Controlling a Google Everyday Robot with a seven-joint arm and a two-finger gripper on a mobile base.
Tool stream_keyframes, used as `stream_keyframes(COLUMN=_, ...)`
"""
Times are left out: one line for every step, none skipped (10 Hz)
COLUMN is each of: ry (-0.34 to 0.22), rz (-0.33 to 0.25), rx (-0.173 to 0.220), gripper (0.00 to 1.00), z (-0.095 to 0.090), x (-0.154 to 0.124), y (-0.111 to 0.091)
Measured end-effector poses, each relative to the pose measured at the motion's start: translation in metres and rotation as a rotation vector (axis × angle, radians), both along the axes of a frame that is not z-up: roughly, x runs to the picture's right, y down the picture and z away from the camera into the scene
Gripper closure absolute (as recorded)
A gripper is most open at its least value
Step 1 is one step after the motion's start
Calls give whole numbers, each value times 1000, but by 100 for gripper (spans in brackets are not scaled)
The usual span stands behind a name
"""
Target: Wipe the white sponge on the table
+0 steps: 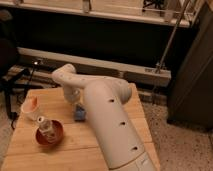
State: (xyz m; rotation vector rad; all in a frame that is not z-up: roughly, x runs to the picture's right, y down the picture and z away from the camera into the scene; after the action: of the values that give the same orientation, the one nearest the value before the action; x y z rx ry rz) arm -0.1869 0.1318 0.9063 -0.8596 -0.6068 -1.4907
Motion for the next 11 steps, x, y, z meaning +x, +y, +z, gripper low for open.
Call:
stream_keyframes(ry=-13, rz=-34, rx=-15, gripper=100, z=-7, x=-10, y=11)
stream_keyframes(ry=-26, rz=-49, rx=-21, gripper=100, z=-9, x=-21, y=19)
stream_keyframes(ry=-39, rz=-57, rx=-24, gripper=100, z=-9, x=-33, y=25)
stream_keyframes(ry=-54, rz=-63, rx=-26, gripper=100, z=-9, x=-46, y=30)
stream_keyframes(ry=-78, rz=-64, rx=-26, gripper=100, z=-8, x=-63, y=34)
stream_keyframes(ry=-107, rz=-61, rx=-23, gripper=100, z=-8, x=-80, y=33)
stream_keyframes(ry=-138, rz=-56, rx=-18, gripper=100, z=-9, x=-96, y=29)
stream_keyframes(ry=-170, rz=-56, rx=-12, gripper=100, z=-10, x=-111, y=24)
stream_keyframes(ry=-195, rz=-57, rx=-7, gripper=100, z=-11, x=-123, y=19)
stream_keyframes(ry=-208, rz=-57, rx=-5, gripper=100, z=-11, x=-131, y=15)
stream_keyframes(ry=-214, rz=-49, rx=-7, gripper=100, z=-7, x=-135, y=12)
